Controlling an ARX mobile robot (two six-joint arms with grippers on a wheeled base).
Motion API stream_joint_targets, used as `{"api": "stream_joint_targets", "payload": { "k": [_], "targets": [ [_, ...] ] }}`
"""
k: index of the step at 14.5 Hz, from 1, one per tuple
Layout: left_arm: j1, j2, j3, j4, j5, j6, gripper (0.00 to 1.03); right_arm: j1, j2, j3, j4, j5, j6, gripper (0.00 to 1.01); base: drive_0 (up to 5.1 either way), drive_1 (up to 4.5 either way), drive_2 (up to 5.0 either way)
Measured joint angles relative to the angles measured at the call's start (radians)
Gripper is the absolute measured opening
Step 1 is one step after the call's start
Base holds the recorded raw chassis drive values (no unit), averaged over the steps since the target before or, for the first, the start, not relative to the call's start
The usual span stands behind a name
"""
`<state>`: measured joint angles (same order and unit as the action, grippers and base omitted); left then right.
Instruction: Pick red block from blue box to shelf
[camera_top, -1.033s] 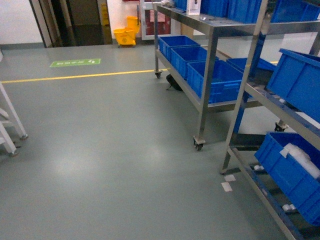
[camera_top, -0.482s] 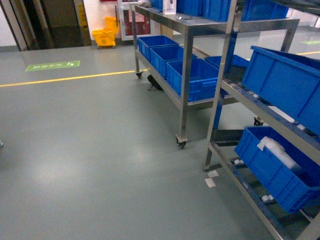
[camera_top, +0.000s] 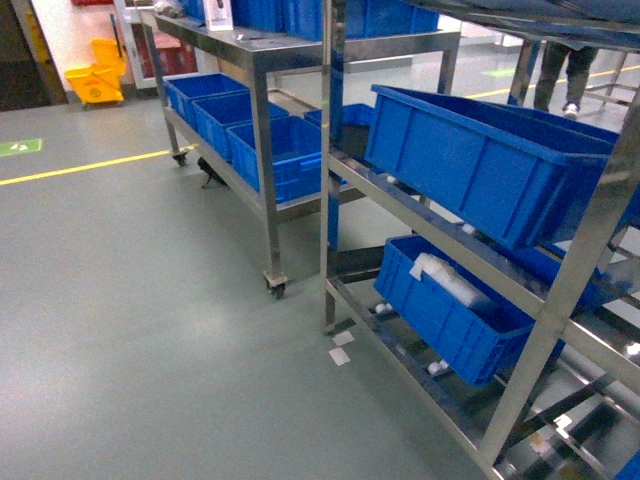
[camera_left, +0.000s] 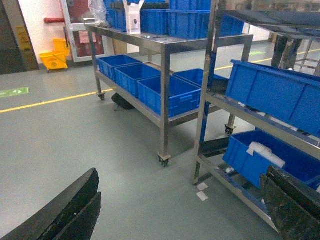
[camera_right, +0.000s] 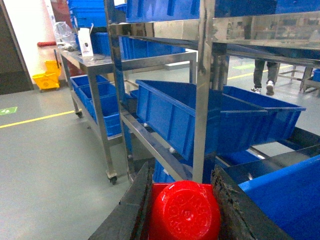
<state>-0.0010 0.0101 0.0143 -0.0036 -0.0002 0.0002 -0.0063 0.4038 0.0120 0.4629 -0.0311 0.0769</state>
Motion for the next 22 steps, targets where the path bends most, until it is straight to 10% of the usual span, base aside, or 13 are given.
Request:
{"api": "stream_joint_targets", "payload": {
  "k": [22],
  "targets": [
    [0.000, 0.000, 0.000, 0.000, 0.000, 0.000, 0.98, 0.000, 0.000, 0.000, 0.000, 0.000, 0.000, 0.27, -1.5, -1.52, -1.5]
  ]
}}
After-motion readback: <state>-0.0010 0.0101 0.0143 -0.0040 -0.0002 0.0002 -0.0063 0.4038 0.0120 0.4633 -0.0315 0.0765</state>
